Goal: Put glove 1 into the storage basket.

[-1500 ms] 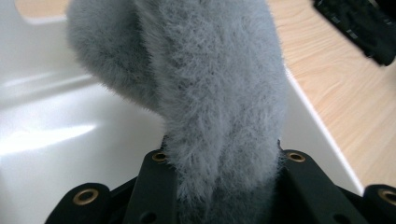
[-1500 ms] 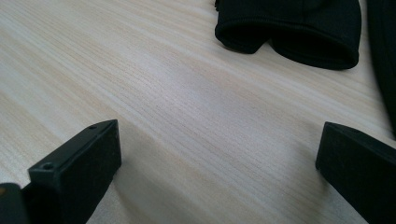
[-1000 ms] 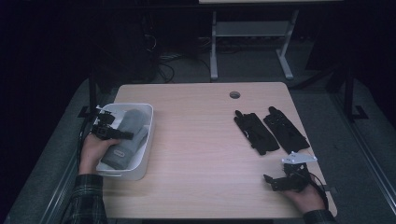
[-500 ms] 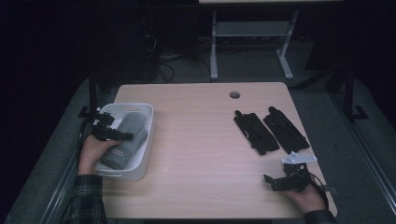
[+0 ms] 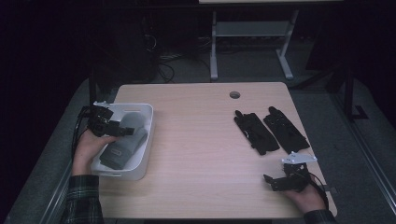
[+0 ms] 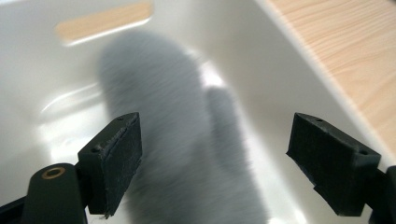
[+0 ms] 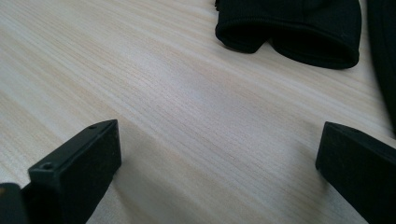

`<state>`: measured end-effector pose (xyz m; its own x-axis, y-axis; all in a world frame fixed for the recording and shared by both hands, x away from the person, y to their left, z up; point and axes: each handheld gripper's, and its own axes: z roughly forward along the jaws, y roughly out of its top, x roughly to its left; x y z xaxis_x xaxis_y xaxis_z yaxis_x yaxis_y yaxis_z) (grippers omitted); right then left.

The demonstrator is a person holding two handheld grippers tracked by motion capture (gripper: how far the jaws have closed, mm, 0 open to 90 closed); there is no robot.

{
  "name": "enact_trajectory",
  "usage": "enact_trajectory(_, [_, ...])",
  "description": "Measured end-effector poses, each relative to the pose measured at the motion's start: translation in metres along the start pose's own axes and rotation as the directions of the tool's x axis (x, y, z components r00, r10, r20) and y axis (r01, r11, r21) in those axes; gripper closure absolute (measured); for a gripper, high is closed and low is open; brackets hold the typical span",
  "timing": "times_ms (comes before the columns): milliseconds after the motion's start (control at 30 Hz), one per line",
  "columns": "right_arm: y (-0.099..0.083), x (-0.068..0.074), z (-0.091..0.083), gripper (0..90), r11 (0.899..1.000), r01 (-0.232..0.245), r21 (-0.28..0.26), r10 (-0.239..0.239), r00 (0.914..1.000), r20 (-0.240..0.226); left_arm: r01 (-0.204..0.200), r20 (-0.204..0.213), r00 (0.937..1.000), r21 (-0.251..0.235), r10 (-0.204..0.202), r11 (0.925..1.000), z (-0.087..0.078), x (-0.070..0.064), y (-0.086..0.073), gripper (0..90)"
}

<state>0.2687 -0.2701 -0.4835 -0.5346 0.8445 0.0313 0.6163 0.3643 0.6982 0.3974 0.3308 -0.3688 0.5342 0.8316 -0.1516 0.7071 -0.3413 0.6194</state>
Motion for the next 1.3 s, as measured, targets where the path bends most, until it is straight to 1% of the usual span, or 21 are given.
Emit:
enact_trajectory(67, [0.000,0.000,0.000,0.0,1.000,0.000,0.000,0.000,1.0000,0.000,-0.014,0.016,0.9998,-0.012,0.015,0.9998,-0.002,-0.006,0.004,16.8])
enact_trajectory(133, [0.000,0.000,0.000,0.0,1.000,0.000,0.000,0.000,1.0000,0.000,-0.030,0.043,0.9986,-0.036,0.031,0.9989,-0.005,-0.014,0.008,16.7])
enact_trajectory(167, [0.000,0.000,0.000,0.1,1.000,0.000,0.000,0.000,1.0000,0.000,-0.028,0.055,0.9980,-0.046,0.031,0.9986,-0.004,-0.016,0.009,16.7])
enact_trajectory(267, [0.000,0.000,0.000,0.1,1.000,0.000,0.000,0.000,1.0000,0.000,-0.052,0.082,0.9951,-0.053,0.056,0.9973,-0.003,-0.029,0.014,16.3])
enact_trajectory(433, [0.000,0.000,0.000,0.1,1.000,0.000,0.000,0.000,1.0000,0.001,-0.099,0.140,0.9844,-0.061,0.106,0.9932,0.005,-0.055,0.020,16.2])
enact_trajectory(600, [0.000,0.000,0.000,0.1,1.000,-0.001,0.000,0.001,1.0000,0.001,-0.135,0.198,0.9693,-0.070,0.146,0.9884,0.015,-0.083,0.022,16.3])
enact_trajectory(633, [0.000,0.000,0.000,0.1,1.000,0.000,0.000,0.000,1.0000,0.001,-0.138,0.201,0.9681,-0.071,0.150,0.9879,0.016,-0.086,0.022,16.3])
enact_trajectory(700, [0.000,0.000,0.000,0.0,1.000,0.000,0.000,0.000,1.0000,0.001,-0.158,0.218,0.9612,-0.068,0.169,0.9851,0.022,-0.098,0.021,16.3])
enact_trajectory(833, [0.000,0.000,0.000,0.0,1.000,0.003,0.000,-0.003,1.0000,0.000,-0.199,0.224,0.9516,-0.073,0.210,0.9773,0.030,-0.118,0.021,16.3])
enact_trajectory(867, [0.000,0.000,0.000,0.1,1.000,0.003,0.000,-0.003,1.0000,-0.001,-0.202,0.228,0.9496,-0.077,0.215,0.9763,0.032,-0.125,0.020,16.3])
enact_trajectory(900, [0.000,0.000,0.000,0.1,1.000,0.003,0.000,-0.003,1.0000,-0.001,-0.217,0.234,0.9447,-0.079,0.229,0.9730,0.034,-0.132,0.020,16.3])
enact_trajectory(967, [0.000,0.000,0.000,0.0,1.000,0.003,0.000,-0.003,1.0000,-0.001,-0.230,0.239,0.9396,-0.088,0.245,0.9691,0.038,-0.145,0.018,16.3])
enact_trajectory(1000, [0.000,0.000,0.000,0.1,1.000,0.002,0.000,-0.002,1.0000,-0.001,-0.245,0.244,0.9345,-0.090,0.259,0.9655,0.040,-0.151,0.016,16.3])
enact_trajectory(1033, [0.000,0.000,0.000,0.0,1.000,0.003,0.000,-0.003,1.0000,-0.001,-0.253,0.246,0.9317,-0.089,0.267,0.9634,0.042,-0.156,0.015,16.3])
enact_trajectory(1067, [0.000,0.000,0.000,0.1,1.000,0.003,0.000,-0.003,1.0000,-0.001,-0.268,0.247,0.9268,-0.092,0.283,0.9589,0.045,-0.162,0.012,16.3])
enact_trajectory(1100, [0.000,0.000,0.001,0.1,1.000,0.004,-0.001,-0.004,1.0000,-0.001,-0.284,0.256,0.9184,-0.103,0.301,0.9533,0.050,-0.170,0.008,16.3])
enact_trajectory(1133, [0.000,0.000,0.000,0.1,1.000,0.003,0.000,-0.003,1.0000,-0.002,-0.291,0.263,0.9143,-0.105,0.309,0.9510,0.053,-0.172,0.005,16.3])
enact_trajectory(1167, [0.001,0.000,0.000,0.1,1.000,0.001,-0.001,-0.001,1.0000,-0.001,-0.291,0.266,0.9130,-0.108,0.309,0.9507,0.056,-0.175,0.003,16.3])
enact_trajectory(1200, [0.000,0.000,0.000,0.1,1.000,0.006,0.000,-0.006,1.0000,-0.002,-0.298,0.264,0.9109,-0.110,0.317,0.9482,0.059,-0.179,-0.001,16.3])
enact_trajectory(1267, [0.000,0.000,0.000,0.1,1.000,0.004,0.000,-0.004,1.0000,-0.002,-0.312,0.272,0.9037,-0.110,0.330,0.9437,0.065,-0.183,-0.009,16.3])
enact_trajectory(1300, [0.001,0.000,0.000,0.1,1.000,0.004,0.000,-0.004,1.0000,-0.002,-0.319,0.273,0.9016,-0.104,0.336,0.9420,0.068,-0.185,-0.014,16.3])
